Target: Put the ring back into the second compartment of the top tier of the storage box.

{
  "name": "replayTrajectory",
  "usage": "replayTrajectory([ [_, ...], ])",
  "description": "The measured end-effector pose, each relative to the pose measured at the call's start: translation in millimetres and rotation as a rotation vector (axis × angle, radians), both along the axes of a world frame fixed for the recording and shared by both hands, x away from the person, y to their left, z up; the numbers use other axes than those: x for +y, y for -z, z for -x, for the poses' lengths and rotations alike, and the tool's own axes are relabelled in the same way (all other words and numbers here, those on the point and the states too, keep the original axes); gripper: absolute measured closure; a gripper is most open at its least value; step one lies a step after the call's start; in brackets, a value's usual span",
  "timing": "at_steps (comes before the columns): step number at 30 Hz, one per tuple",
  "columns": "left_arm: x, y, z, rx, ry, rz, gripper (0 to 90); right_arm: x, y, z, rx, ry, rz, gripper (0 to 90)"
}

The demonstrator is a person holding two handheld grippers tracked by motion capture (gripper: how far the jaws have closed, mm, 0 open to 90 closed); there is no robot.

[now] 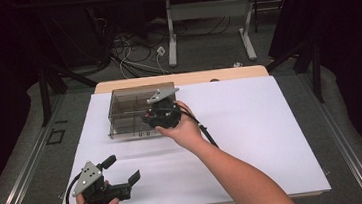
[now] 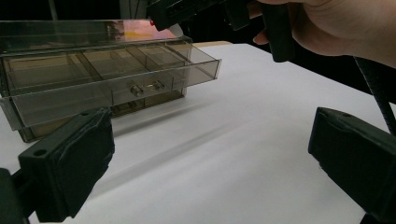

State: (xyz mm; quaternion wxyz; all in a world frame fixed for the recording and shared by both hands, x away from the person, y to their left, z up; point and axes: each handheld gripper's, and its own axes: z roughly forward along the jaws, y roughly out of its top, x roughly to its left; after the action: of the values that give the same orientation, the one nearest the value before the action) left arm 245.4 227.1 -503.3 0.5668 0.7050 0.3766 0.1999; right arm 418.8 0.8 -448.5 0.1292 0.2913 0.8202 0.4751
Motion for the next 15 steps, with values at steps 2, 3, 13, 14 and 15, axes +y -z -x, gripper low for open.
replayTrajectory([
  [2,0.8,-0.2,0.1,0.0,0.001,0.001,0.4,0.9,0.7,-0.6,0.001,0.002,0.002,68.1],
  [3,1.1,-0.1,0.0,-0.003,-0.001,0.001,0.4,2.5,1.7,-1.6,0.01,0.002,0.01,68.0],
  [13,0.6,-0.2,0.0,-0.003,0.0,0.004,0.4,10.7,6.9,-5.5,0.006,0.004,0.016,68.0],
  [14,0.6,-0.2,0.0,-0.003,0.0,0.004,0.4,10.7,6.9,-5.5,0.006,0.004,0.016,68.0],
  [15,0.7,-0.2,0.0,-0.003,-0.001,0.005,0.4,12.2,7.8,-6.3,0.004,0.008,0.01,68.0],
])
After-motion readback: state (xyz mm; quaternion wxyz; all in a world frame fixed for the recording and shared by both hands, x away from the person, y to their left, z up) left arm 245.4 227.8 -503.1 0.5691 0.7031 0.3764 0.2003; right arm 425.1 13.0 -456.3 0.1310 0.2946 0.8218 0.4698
